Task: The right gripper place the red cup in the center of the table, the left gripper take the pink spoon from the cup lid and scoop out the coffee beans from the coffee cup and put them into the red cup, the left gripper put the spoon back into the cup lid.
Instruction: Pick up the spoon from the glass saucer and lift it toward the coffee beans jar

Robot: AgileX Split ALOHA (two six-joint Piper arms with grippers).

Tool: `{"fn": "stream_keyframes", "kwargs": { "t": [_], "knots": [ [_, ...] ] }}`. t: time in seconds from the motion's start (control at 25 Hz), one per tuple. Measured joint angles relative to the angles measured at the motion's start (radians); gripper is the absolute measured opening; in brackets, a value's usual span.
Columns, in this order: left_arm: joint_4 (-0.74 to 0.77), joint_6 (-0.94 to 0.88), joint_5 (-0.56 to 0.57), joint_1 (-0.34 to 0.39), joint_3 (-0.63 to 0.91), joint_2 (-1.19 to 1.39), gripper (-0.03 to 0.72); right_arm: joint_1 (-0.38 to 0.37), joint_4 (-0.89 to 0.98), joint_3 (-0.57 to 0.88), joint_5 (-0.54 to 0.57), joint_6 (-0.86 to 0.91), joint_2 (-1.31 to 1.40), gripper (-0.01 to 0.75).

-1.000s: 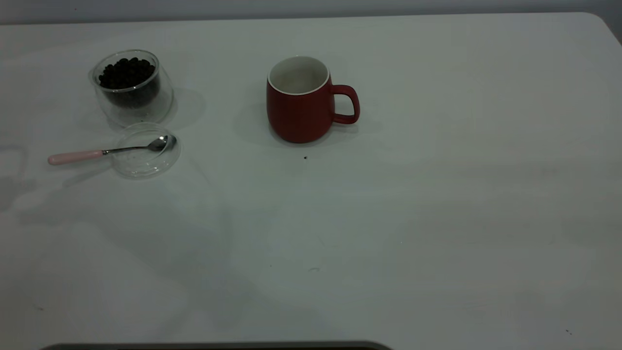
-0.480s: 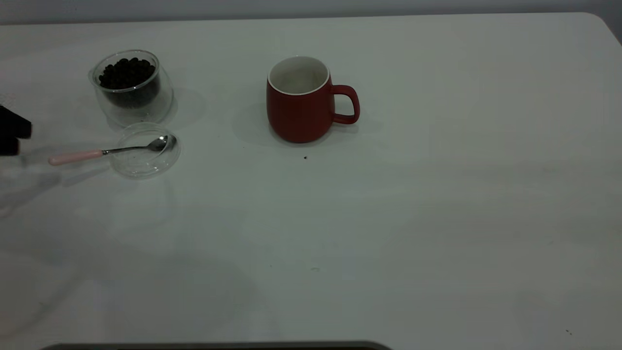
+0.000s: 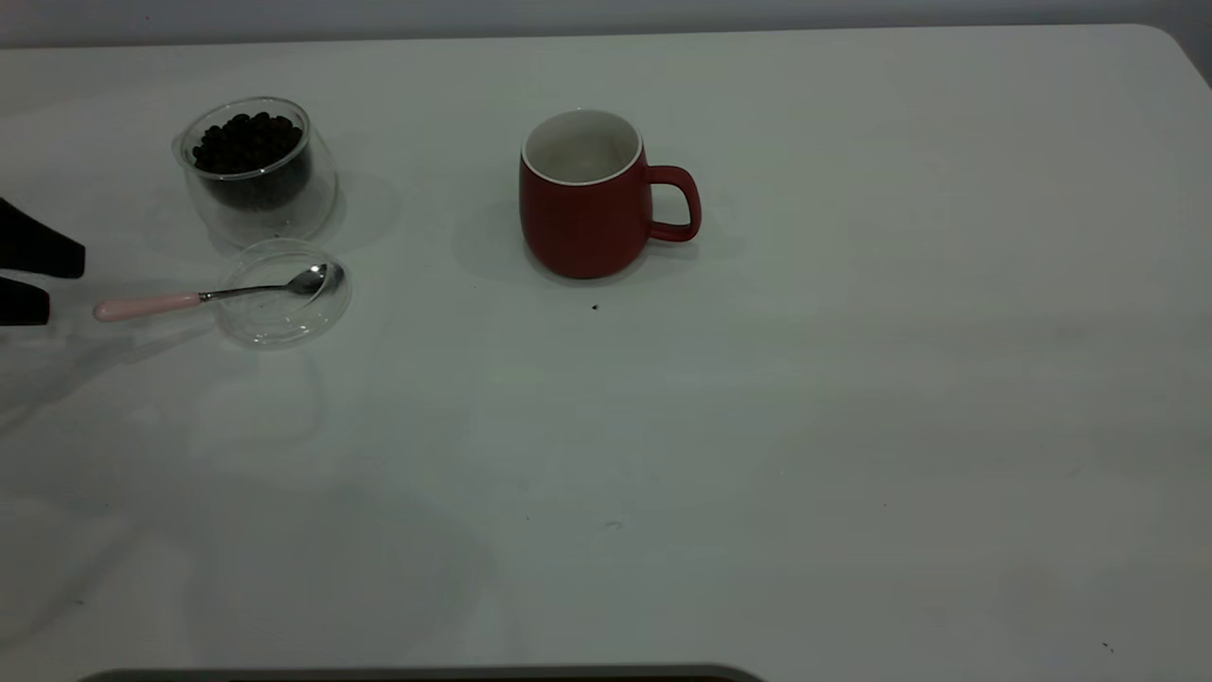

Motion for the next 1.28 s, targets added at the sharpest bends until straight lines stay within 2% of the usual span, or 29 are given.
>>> {"fn": "stream_keyframes", "kwargs": {
  "t": [0.56, 0.96, 1.28],
  "knots": [
    [-0.080, 0.002, 0.019, -0.004, -0.001, 0.085, 0.578, 0.000, 0.000, 0.000, 0.000, 0.000, 0.000, 0.237],
    [-0.133, 0.035, 0.013, -0.097, -0.002, 0.101, 0.577, 0.000, 0.000, 0.000, 0.000, 0.000, 0.000, 0.237],
    [-0.135, 0.028, -0.012, -0.102, -0.002, 0.101, 0.571, 0.000, 0.000, 0.000, 0.000, 0.000, 0.000, 0.238]
  ]
}}
